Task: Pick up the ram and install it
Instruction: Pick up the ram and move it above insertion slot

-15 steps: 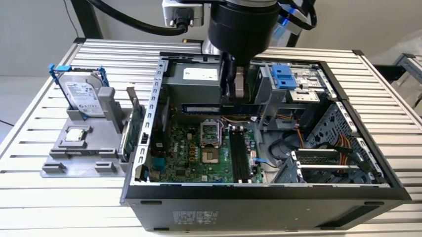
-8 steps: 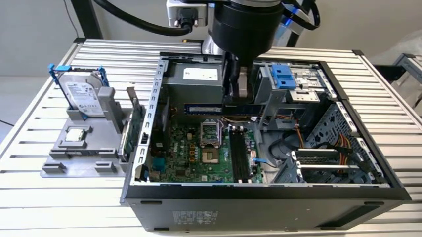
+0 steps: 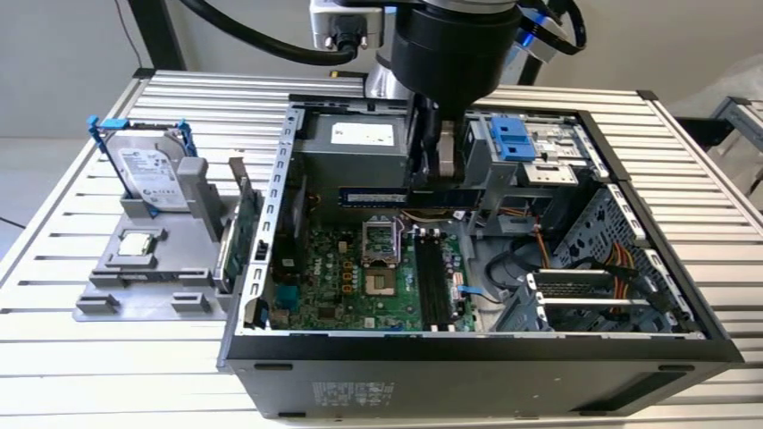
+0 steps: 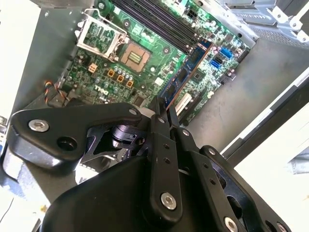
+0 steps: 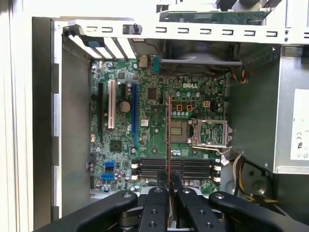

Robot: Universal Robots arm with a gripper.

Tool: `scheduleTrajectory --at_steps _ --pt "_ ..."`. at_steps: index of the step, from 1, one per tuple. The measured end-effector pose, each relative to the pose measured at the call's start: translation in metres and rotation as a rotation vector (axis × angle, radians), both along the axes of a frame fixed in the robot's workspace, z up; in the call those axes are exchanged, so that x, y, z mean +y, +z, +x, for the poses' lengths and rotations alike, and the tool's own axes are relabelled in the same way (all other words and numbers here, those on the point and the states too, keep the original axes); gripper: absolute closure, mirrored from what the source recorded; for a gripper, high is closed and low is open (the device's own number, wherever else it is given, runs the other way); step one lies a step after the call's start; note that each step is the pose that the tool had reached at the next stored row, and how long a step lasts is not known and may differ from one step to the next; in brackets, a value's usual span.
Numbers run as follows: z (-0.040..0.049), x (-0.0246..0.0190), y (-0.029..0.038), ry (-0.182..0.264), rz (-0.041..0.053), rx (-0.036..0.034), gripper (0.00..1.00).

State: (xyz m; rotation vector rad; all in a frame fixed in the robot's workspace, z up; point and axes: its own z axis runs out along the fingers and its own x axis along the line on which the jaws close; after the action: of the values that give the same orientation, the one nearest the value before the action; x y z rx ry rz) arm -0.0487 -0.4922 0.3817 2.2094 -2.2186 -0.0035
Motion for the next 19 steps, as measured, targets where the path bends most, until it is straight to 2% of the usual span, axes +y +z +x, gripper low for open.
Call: scheduleTrajectory --at_steps 12,13,19 --pt "0.0103 0.0002 0.0 0.0 0.0 0.0 1.0" --pt "0.0138 0.0003 0.0 0.0 0.0 0.0 1.0" --pt "0.0195 0.0003 0.0 0.0 0.0 0.0 1.0"
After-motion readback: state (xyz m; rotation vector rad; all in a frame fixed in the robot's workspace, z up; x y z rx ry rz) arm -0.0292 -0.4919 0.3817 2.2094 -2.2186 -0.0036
